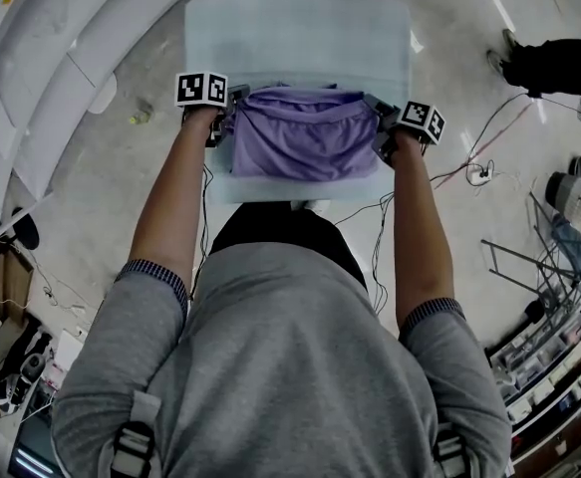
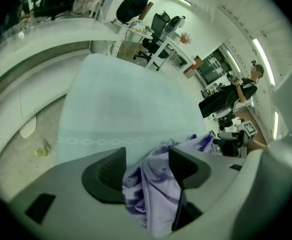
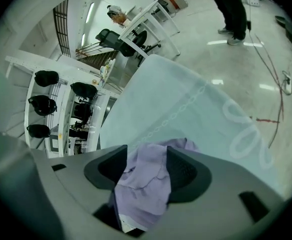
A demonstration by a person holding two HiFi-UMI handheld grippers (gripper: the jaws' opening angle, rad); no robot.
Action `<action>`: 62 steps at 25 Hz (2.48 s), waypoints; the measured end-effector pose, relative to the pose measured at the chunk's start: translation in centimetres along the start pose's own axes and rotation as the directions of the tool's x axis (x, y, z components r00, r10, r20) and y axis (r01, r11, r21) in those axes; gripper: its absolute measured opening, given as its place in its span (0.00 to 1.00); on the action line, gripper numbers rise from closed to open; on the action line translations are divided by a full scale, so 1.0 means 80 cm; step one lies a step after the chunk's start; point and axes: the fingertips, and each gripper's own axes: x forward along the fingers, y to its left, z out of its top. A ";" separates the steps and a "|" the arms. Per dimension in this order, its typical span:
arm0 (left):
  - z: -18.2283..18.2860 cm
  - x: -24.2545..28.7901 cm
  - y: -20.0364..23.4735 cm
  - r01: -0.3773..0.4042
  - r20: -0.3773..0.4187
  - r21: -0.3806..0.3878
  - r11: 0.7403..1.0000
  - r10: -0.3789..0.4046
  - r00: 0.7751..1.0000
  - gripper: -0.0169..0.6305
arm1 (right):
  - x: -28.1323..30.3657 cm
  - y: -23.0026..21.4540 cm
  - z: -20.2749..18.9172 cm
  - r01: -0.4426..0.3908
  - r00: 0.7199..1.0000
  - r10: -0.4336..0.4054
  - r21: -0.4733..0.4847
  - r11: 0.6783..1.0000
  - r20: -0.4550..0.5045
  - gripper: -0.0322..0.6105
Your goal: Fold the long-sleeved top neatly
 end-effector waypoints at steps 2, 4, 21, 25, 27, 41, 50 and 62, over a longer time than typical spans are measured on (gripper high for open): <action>0.007 -0.004 -0.001 -0.020 -0.003 0.098 0.995 0.021 1.000 0.48 | -0.005 0.005 0.006 0.012 1.000 -0.012 -0.040 0.999 -0.004 0.47; 0.015 -0.009 -0.011 -0.024 0.000 0.214 0.976 0.025 1.000 0.48 | -0.011 0.011 0.014 0.024 1.000 -0.024 -0.089 0.996 -0.006 0.47; -0.013 -0.011 -0.145 0.227 -0.202 0.916 0.332 -0.107 0.973 0.48 | -0.002 0.080 -0.016 -0.181 0.939 -0.200 -0.896 0.405 -0.280 0.45; -0.050 0.003 -0.153 0.298 -0.295 0.946 0.130 -0.039 0.955 0.47 | 0.014 0.071 -0.054 -0.365 0.871 -0.338 -0.930 0.039 -0.356 0.39; -0.066 0.012 -0.149 0.335 -0.336 0.940 0.062 0.002 0.942 0.47 | 0.021 0.059 -0.064 -0.431 0.832 -0.424 -0.898 -0.085 -0.359 0.38; -0.069 0.047 -0.075 0.332 -0.326 0.943 -0.021 0.149 0.934 0.08 | 0.034 -0.008 -0.045 -0.589 0.683 -0.645 -0.781 -0.207 -0.344 0.07; -0.040 0.020 -0.053 0.328 -0.339 0.933 0.150 0.051 0.939 0.06 | 0.018 0.001 0.006 -0.505 0.740 -0.566 -0.856 -0.109 -0.364 0.07; -0.010 0.061 -0.026 0.227 -0.254 0.881 0.415 0.009 0.967 0.06 | 0.067 -0.029 0.026 -0.296 0.791 -0.560 -0.955 0.000 -0.246 0.09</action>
